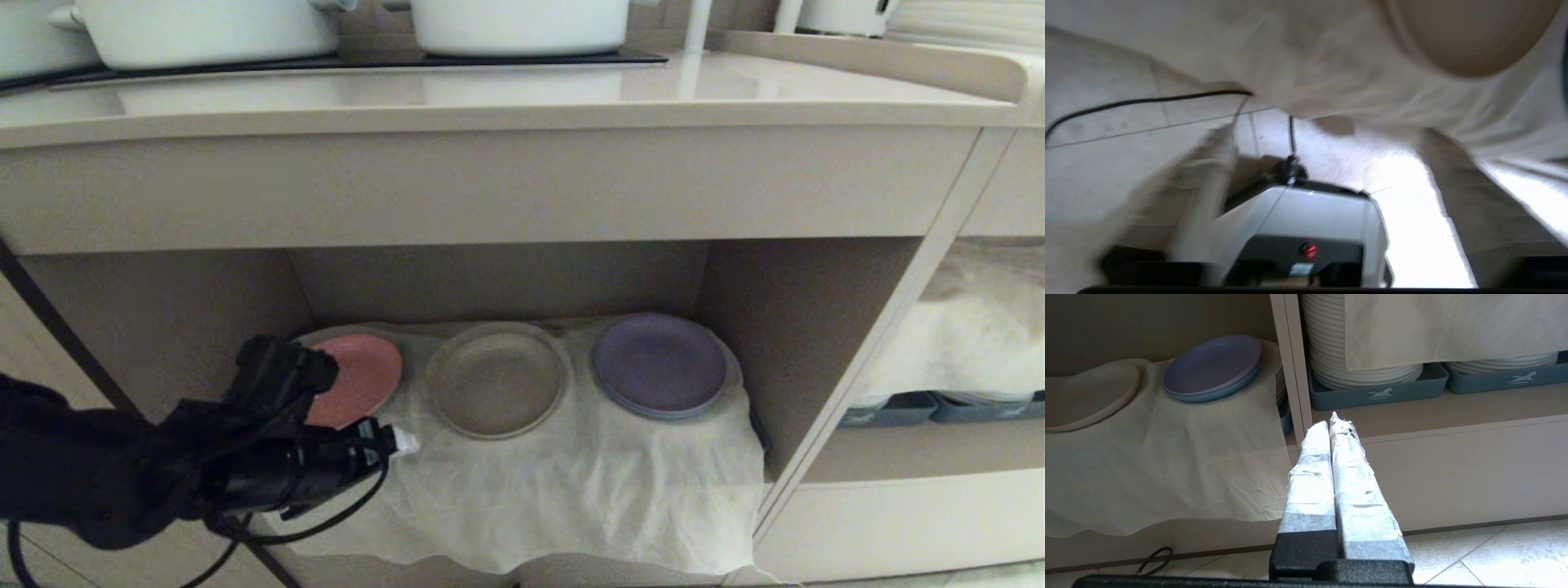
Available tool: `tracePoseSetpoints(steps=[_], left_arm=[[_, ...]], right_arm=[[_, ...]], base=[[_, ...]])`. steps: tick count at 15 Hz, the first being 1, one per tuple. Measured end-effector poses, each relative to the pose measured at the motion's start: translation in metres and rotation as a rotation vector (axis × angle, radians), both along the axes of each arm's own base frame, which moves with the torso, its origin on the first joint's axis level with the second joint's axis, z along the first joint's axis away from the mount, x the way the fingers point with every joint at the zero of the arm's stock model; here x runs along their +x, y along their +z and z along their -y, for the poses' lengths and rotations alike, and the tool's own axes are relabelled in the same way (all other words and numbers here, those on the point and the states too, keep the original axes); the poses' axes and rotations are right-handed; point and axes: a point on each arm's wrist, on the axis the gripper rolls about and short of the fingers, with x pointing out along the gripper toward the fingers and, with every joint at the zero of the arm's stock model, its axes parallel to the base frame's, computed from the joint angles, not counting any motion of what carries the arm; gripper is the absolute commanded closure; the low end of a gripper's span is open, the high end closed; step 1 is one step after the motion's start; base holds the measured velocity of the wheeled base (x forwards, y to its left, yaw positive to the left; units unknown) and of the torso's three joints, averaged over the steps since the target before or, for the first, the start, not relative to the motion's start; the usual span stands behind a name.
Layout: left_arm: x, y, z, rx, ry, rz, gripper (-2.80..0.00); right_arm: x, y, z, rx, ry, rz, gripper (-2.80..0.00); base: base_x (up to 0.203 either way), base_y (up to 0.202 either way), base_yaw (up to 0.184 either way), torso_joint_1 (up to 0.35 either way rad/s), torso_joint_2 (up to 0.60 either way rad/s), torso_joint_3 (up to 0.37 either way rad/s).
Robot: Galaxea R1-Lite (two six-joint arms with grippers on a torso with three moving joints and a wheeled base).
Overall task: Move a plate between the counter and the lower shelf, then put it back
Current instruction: Pick up the plate in the cupboard
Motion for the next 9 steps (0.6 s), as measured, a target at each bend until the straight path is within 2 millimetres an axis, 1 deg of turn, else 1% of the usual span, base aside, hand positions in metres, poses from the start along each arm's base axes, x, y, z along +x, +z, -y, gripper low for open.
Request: tracePoseSetpoints(steps=[5, 9], left_arm=[[-0.033, 0.004, -0.012, 0.022, -0.03, 0.008, 0.0], [-0.064, 0.013, -0.024, 0.072, -0.092, 0.008, 0.0]], right_arm=[[0.0, 0.0, 0.0, 0.0, 0.0, 0.0, 0.0], [0.0, 0.0, 0.0, 0.0, 0.0, 0.001, 0.0]], base=[[0.0, 0.0, 0.0, 0.0, 0.0, 0.0], [0.0, 0.0, 0.0, 0.0, 0.0, 0.0]])
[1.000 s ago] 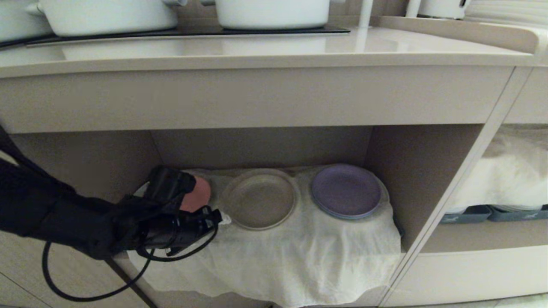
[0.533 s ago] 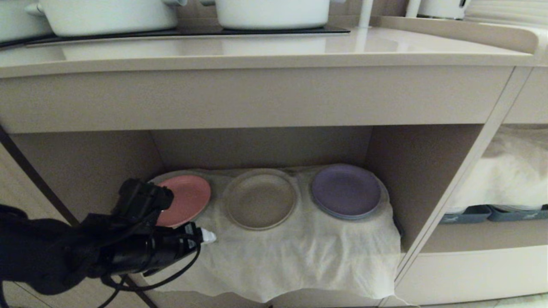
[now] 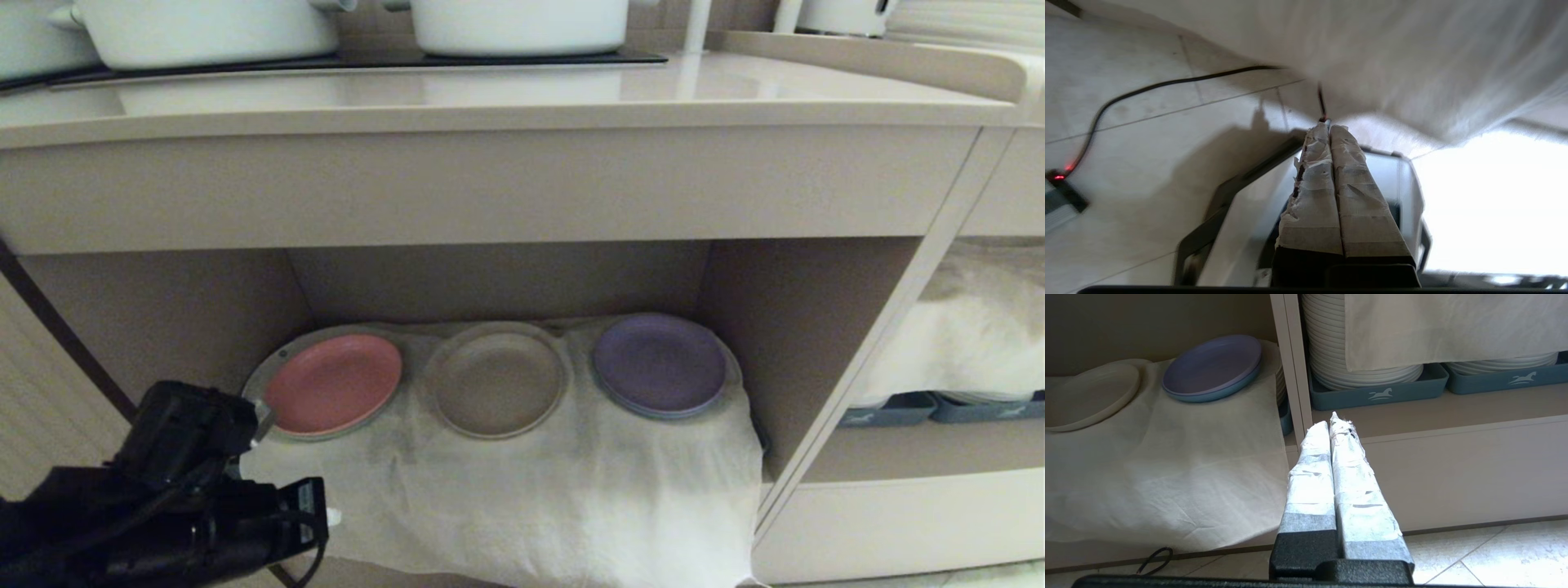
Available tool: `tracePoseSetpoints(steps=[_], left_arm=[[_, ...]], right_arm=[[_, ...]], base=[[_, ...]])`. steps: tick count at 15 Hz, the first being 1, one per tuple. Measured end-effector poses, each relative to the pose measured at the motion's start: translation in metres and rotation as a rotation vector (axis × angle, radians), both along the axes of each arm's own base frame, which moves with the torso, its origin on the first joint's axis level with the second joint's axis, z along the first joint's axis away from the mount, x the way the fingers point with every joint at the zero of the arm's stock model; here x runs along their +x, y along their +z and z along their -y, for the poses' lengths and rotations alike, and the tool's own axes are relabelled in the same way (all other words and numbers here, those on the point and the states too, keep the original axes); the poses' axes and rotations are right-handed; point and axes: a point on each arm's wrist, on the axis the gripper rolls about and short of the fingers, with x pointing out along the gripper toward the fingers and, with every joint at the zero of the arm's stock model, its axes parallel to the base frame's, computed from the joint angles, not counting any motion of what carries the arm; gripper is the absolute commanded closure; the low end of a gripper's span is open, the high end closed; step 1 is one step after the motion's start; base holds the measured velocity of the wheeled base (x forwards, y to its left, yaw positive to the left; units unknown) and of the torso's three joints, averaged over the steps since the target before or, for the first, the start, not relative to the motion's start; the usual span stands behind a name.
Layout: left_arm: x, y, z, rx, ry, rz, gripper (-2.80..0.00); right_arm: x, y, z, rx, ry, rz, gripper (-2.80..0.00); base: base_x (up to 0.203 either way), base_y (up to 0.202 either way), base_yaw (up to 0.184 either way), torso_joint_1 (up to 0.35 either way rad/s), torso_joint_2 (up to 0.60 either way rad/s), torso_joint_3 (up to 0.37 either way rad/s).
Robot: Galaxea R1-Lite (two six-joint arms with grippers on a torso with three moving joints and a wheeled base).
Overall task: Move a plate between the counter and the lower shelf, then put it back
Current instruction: Pick up the plate in the cupboard
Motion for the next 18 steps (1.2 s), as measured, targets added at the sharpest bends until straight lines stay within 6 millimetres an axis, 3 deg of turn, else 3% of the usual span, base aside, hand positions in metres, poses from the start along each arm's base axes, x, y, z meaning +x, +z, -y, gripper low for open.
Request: tracePoseSetpoints(steps=[4, 12, 15, 18], left_arm=[[-0.039, 0.014, -0.015, 0.065, -0.113, 0.074, 0.0], [-0.121, 0.031, -0.046, 0.213, -0.35, 0.471, 0.0], [-0.142, 0.033, -0.052, 0.271, -0.478, 0.614, 0.0], [-0.15, 0.03, -0.057, 0.373, -0.508, 0.688, 0.0]], right_arm=[[0.0, 0.0, 0.0, 0.0, 0.0, 0.0, 0.0], [0.0, 0.0, 0.0, 0.0, 0.0, 0.0, 0.0], [0.0, 0.0, 0.0, 0.0, 0.0, 0.0, 0.0], [0.0, 0.0, 0.0, 0.0, 0.0, 0.0, 0.0]], base=[[0.0, 0.0, 0.0, 0.0, 0.0, 0.0], [0.0, 0.0, 0.0, 0.0, 0.0, 0.0], [0.0, 0.0, 0.0, 0.0, 0.0, 0.0], [0.0, 0.0, 0.0, 0.0, 0.0, 0.0]])
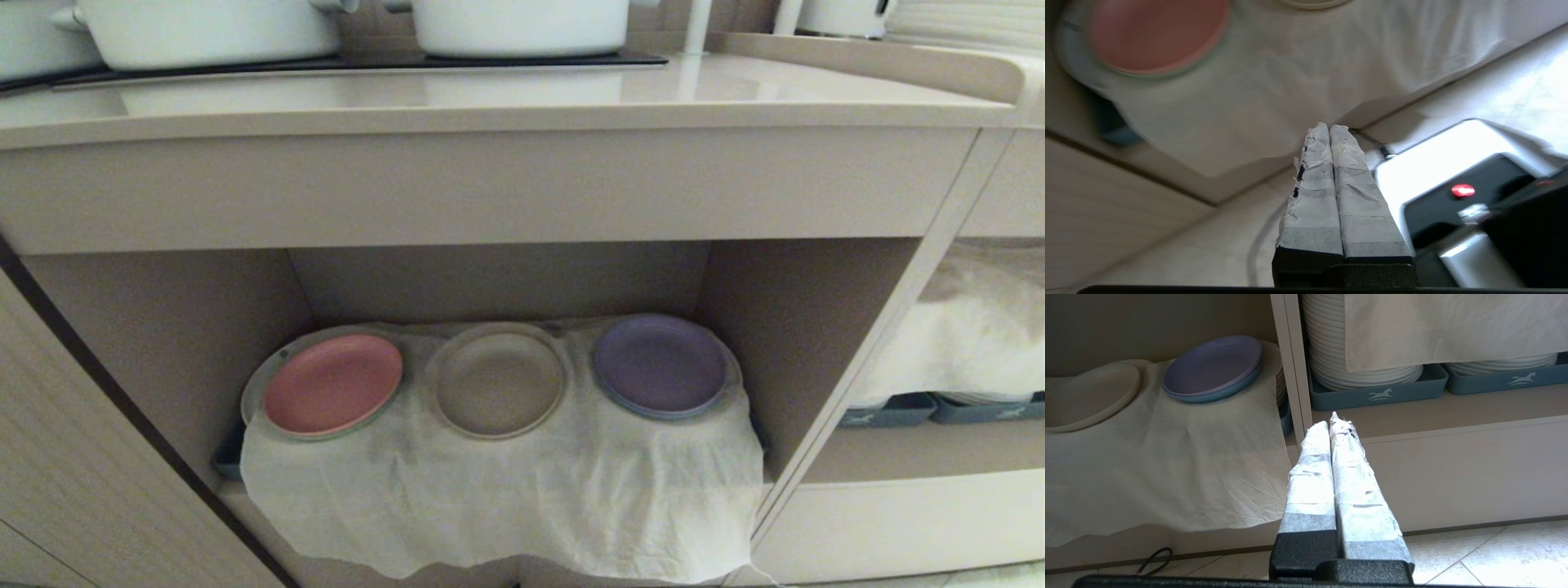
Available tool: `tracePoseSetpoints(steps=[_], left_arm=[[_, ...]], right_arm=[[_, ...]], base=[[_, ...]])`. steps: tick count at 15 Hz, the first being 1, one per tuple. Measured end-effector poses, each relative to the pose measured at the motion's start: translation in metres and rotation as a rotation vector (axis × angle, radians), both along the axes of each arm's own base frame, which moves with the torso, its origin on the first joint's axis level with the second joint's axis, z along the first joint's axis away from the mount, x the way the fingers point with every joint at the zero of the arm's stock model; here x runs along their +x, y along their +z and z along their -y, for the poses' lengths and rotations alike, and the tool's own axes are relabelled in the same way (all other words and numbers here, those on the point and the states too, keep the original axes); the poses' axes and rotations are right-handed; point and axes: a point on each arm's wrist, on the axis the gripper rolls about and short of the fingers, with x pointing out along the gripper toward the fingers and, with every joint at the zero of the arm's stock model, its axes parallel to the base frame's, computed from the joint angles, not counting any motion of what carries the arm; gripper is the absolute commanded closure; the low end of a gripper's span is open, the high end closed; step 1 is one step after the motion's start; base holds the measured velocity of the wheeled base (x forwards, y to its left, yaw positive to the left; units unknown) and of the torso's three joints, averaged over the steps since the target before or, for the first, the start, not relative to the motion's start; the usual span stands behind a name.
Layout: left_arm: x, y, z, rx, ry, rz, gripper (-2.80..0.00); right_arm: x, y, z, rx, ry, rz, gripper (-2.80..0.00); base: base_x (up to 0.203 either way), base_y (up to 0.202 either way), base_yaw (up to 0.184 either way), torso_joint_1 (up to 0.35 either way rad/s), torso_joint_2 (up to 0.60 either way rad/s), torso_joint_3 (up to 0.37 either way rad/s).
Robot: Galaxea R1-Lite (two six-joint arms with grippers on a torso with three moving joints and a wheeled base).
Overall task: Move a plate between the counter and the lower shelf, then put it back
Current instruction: Pick up the plate in the cupboard
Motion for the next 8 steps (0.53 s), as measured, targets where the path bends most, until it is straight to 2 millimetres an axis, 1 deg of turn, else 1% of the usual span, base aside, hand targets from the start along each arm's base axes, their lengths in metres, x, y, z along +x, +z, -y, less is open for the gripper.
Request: tracePoseSetpoints(steps=[2, 5, 8], left_arm=[[-0.007, -0.005, -0.002, 0.028, -0.013, 0.054, 0.0], [-0.022, -0.019, -0.002, 0.046, -0.036, 0.147, 0.0], [-0.034, -0.035, -0.002, 0.019, 0.009, 0.206, 0.0]], right_arm=[[0.0, 0.0, 0.0, 0.0, 0.0, 0.0, 0.0], [0.0, 0.0, 0.0, 0.0, -0.001, -0.001, 0.0], [0.0, 0.0, 0.0, 0.0, -0.001, 0.0, 0.0]], base=[[0.0, 0.0, 0.0, 0.0, 0.0, 0.0], [0.0, 0.0, 0.0, 0.0, 0.0, 0.0], [0.0, 0.0, 0.0, 0.0, 0.0, 0.0]])
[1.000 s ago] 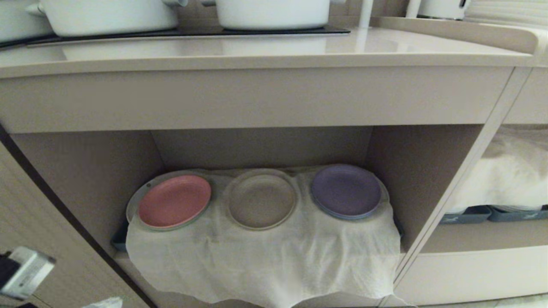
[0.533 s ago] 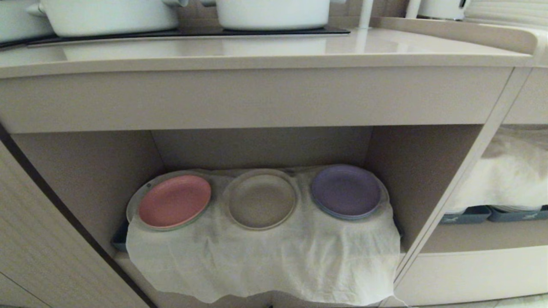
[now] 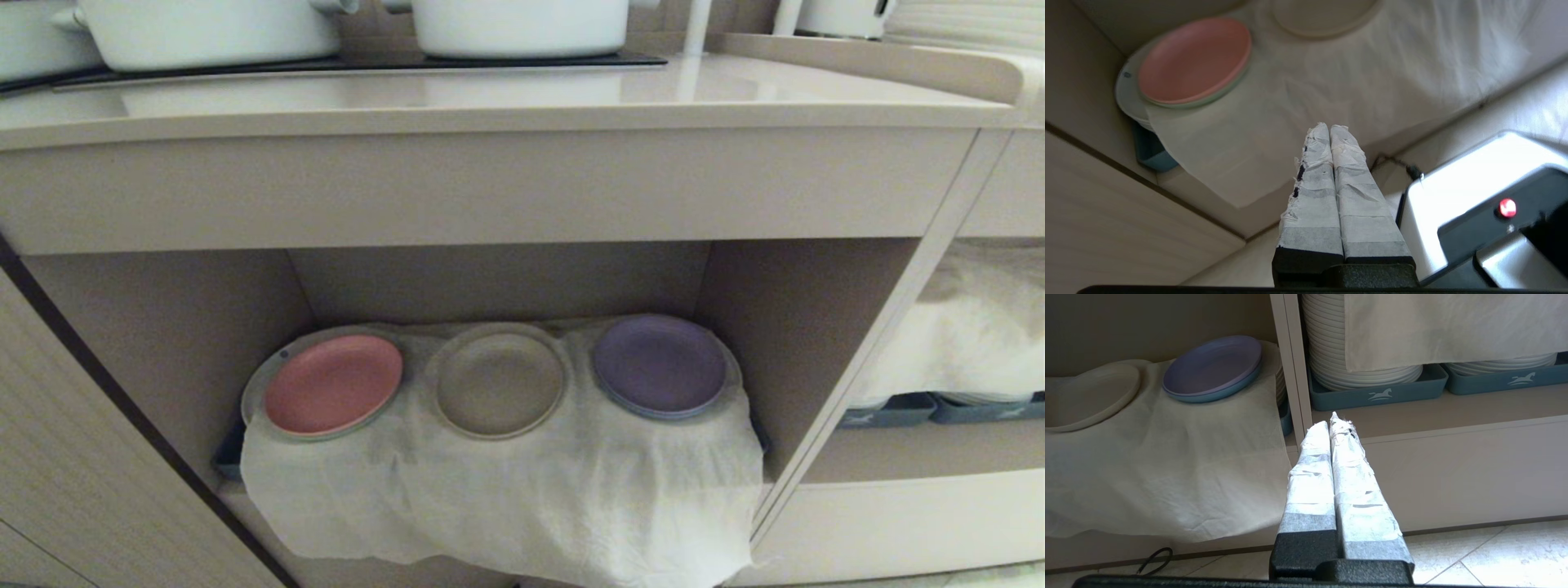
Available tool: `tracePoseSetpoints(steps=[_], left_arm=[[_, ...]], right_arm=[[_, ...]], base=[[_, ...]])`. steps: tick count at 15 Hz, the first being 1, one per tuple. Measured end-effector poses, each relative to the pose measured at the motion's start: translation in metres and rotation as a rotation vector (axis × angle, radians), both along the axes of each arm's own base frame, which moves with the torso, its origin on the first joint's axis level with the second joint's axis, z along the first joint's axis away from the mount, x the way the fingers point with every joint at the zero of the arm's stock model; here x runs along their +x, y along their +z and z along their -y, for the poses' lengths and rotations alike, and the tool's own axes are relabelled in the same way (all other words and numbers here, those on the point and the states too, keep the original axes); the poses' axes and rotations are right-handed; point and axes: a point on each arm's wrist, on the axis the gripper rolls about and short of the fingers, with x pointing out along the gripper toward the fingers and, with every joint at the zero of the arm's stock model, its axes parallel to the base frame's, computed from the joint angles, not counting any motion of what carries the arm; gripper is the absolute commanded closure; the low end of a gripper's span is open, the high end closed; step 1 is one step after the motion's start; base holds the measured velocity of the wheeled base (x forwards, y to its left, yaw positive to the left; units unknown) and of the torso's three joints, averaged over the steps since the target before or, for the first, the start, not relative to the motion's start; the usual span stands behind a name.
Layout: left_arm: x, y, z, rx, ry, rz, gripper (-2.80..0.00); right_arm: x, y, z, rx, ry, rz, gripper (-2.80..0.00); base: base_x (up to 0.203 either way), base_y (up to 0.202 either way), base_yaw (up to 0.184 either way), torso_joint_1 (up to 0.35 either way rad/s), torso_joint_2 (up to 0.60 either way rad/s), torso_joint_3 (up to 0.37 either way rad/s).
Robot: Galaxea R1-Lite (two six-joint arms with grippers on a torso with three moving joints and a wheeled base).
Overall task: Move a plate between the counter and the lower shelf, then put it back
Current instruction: Pick up the plate in the cupboard
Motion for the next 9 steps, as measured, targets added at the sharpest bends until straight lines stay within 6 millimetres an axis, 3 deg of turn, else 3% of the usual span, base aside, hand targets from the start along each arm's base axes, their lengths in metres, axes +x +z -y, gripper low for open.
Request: tracePoseSetpoints(steps=[5, 9], left_arm=[[-0.016, -0.01, -0.001, -0.143, 0.1, 0.114, 0.0], [-0.016, -0.016, -0.006, -0.142, 0.3, 0.189, 0.0]], right_arm=[[0.0, 0.0, 0.0, 0.0, 0.0, 0.0, 0.0], [0.0, 0.0, 0.0, 0.0, 0.0, 0.0, 0.0]], base=[[0.0, 0.0, 0.0, 0.0, 0.0, 0.0], [0.0, 0.0, 0.0, 0.0, 0.0, 0.0]])
